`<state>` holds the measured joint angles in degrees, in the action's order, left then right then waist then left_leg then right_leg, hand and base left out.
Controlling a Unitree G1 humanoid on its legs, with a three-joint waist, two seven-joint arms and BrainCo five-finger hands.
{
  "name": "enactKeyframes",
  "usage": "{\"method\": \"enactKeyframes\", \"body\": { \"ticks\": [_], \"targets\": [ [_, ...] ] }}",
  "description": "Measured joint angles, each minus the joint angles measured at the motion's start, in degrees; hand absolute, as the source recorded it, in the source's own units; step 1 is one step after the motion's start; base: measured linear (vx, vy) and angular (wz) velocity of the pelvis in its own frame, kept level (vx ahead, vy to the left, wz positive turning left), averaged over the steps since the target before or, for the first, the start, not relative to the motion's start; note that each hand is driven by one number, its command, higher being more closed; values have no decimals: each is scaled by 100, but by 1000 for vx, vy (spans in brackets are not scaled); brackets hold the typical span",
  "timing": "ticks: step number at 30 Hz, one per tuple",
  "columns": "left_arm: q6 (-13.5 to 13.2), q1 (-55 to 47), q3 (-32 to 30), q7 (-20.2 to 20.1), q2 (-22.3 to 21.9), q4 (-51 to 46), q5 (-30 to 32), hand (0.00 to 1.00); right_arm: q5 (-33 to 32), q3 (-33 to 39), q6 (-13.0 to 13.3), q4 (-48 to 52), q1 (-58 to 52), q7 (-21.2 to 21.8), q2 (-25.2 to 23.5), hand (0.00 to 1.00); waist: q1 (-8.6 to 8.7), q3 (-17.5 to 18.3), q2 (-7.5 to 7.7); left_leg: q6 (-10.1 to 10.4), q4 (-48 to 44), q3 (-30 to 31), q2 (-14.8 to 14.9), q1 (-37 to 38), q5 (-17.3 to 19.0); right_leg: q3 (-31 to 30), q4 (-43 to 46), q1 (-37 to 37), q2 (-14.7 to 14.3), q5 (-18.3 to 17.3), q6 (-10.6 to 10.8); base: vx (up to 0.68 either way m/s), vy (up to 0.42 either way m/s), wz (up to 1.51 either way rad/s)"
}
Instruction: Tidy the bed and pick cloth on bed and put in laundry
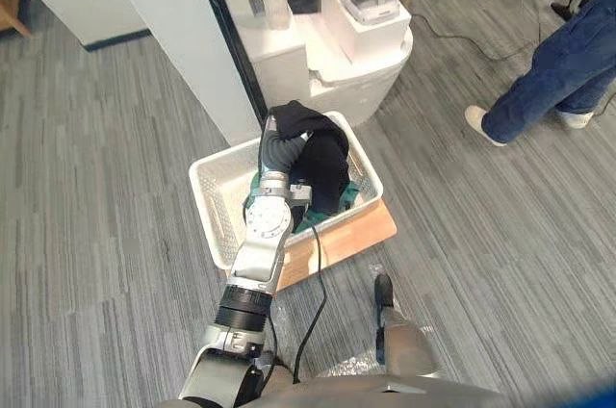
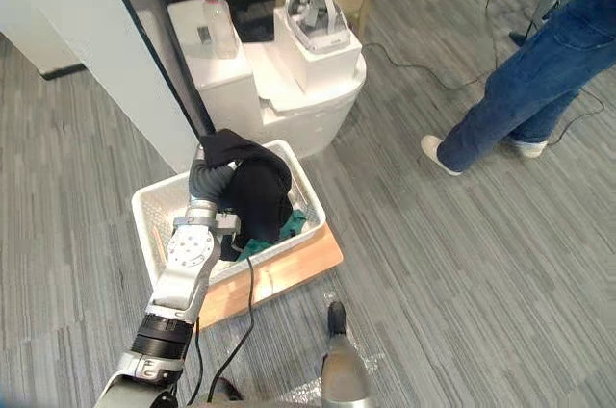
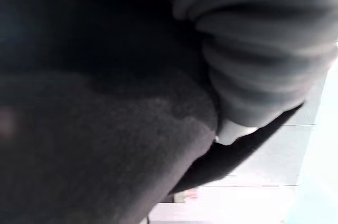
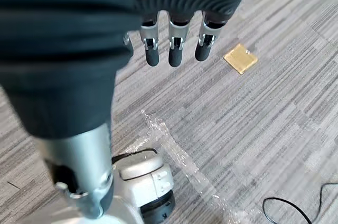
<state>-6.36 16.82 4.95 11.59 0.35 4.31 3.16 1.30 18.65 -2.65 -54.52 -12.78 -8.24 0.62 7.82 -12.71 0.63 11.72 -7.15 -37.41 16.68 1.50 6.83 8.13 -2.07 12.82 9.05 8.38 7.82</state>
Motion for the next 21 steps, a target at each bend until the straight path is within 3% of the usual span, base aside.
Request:
{"method": "enactKeyframes", "body": {
  "ticks": [9,10,16,21],
  "targets": [
    [186,22,-364,-2,66,1003,205,100,-22,-95,60,22,180,-112,38,0,-113,-319,-6,-13,-109,37,32,-180,7,26,53,133,7,1,-4,-19,-14,2],
    [213,21,-400,-2,80,1093,207,0,-22,-98,62,22,181,-115,39,0,-113,-323,-8,-13,-109,37,32,-180,7,26,54,133,6,1,-4,0,0,0],
    [470,22,-779,-1,230,1941,303,0,-228,-105,100,-59,240,-155,43,0,-114,-434,11,-13,-112,43,32,-175,6,36,63,131,6,1,-5,0,0,0],
    [518,12,-971,7,220,1925,245,0,-232,-95,94,-79,240,-154,42,0,-129,-436,6,-14,-110,167,41,-149,6,148,63,-18,23,-1,-7,-22,-8,10]
  ]
}}
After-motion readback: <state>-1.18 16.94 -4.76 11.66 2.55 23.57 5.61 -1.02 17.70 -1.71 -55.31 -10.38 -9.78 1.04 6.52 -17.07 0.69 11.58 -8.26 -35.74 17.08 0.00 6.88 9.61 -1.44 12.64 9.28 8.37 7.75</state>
